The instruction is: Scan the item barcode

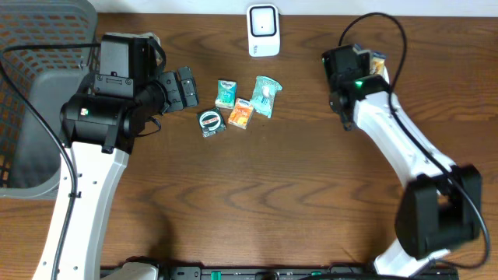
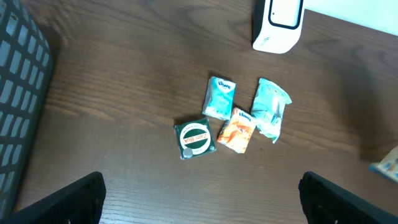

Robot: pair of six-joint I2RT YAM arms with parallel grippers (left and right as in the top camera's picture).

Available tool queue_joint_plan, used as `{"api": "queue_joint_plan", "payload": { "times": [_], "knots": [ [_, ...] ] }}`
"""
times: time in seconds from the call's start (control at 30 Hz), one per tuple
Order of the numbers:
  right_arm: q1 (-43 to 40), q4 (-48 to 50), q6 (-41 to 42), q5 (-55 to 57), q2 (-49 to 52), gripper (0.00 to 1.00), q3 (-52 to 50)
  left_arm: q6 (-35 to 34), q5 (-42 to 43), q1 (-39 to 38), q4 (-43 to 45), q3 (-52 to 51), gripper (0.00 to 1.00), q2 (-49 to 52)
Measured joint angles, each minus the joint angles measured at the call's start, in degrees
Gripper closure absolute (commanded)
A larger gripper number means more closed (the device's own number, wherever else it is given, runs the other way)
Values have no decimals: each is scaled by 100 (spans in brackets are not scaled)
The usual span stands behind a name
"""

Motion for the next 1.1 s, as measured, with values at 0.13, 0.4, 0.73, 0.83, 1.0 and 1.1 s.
{"api": "queue_joint_plan", "payload": {
  "times": [0.13,0.4,0.73,0.83,1.0,1.1],
  "knots": [
    [72,-291,-68,-59,649,98,-2,2,0,0,0,0,2,0],
    [1178,-463,-153,-719,890,57,33,2,-2,0,0,0,2,0],
    [1462,-1327,24,-2839,903,28,1519,0,0,0,0,0,2,0],
    [1093,-1735,4,-3003,896,20,2413,2,-2,0,2,0,2,0],
    [356,-1860,-278,-3418,892,44,2564,0,-2,0,0,0,2,0],
    [-157,-1797,-509,-4170,892,83,2308,2,-2,0,0,0,2,0]
  ]
}}
